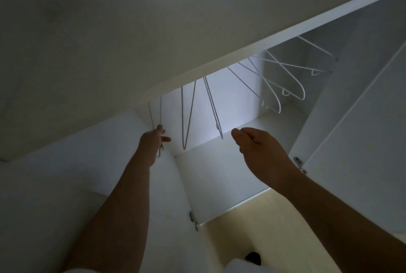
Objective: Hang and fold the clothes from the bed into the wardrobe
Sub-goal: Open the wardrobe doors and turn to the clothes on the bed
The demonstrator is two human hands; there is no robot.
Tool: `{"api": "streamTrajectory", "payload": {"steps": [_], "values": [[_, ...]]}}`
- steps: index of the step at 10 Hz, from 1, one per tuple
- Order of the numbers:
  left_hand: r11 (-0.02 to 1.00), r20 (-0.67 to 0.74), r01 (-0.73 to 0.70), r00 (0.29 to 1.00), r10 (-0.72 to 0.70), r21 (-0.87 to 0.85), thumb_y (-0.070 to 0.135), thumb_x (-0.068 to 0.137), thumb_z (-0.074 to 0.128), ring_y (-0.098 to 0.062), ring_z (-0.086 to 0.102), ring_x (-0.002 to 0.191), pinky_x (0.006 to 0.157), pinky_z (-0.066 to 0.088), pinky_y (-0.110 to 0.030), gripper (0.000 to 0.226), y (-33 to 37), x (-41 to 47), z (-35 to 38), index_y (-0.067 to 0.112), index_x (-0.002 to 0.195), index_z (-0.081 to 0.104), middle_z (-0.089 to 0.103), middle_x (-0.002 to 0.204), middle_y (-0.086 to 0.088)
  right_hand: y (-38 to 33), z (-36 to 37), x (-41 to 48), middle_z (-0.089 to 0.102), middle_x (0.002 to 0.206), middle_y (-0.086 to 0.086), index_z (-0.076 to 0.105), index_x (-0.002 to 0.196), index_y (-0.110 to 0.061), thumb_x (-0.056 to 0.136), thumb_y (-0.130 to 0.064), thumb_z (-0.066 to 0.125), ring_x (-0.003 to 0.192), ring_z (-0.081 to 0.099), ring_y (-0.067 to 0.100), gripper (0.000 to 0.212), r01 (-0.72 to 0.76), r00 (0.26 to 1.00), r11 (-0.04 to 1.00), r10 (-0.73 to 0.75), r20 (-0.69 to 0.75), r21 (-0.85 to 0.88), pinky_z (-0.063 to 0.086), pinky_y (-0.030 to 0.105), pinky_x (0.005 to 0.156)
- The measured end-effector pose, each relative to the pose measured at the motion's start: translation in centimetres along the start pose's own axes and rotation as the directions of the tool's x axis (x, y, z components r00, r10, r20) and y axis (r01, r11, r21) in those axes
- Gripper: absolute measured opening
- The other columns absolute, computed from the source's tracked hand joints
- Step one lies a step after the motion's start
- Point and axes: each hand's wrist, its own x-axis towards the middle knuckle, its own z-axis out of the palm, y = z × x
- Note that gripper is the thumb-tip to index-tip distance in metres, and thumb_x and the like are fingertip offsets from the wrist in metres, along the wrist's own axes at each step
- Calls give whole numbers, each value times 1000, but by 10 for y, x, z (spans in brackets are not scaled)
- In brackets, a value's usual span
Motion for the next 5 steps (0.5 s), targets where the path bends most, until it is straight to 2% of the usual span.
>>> {"api": "streamTrajectory", "payload": {"steps": [1,2,3,4,5], "values": [[984,-71,-53,997,41,-168,35,105,43,-1,41,35,35,31,-14,40,1,-3,7,4,109,68,52,65,2,1,6,-5,33,58,-3,35,64,-18,99,-38,44,50,29,8,41,-23,1000,1000,23,-14,21,32,31,58],[976,-158,-74,987,41,-206,28,100,41,-5,45,49,47,37,-20,39,15,-16,14,1,118,64,50,67,6,3,4,-15,31,54,-7,31,62,-20,99,-39,44,50,28,8,44,-29,999,999,30,-36,37,31,32,57],[977,-175,-34,984,-4,-212,26,98,40,-8,41,58,55,35,-23,43,19,-28,26,1,127,59,47,71,6,6,-2,-29,30,55,-8,28,61,-21,99,-40,45,51,27,9,45,-46,997,998,49,-63,53,31,32,58],[981,-193,25,979,-63,-193,24,99,42,-15,55,70,44,40,-19,43,13,-50,37,-1,130,57,64,89,-3,9,-9,-52,30,56,-6,29,62,-20,99,-38,44,50,27,9,44,-51,995,998,55,-82,47,30,32,58],[998,-177,-43,984,34,-46,13,101,50,-25,64,112,72,54,-25,29,-4,-96,47,-3,124,57,66,124,-17,14,-20,-84,27,53,-8,27,61,-21,100,-36,44,47,25,8,45,-49,995,998,53,-89,46,28,30,55]]}}
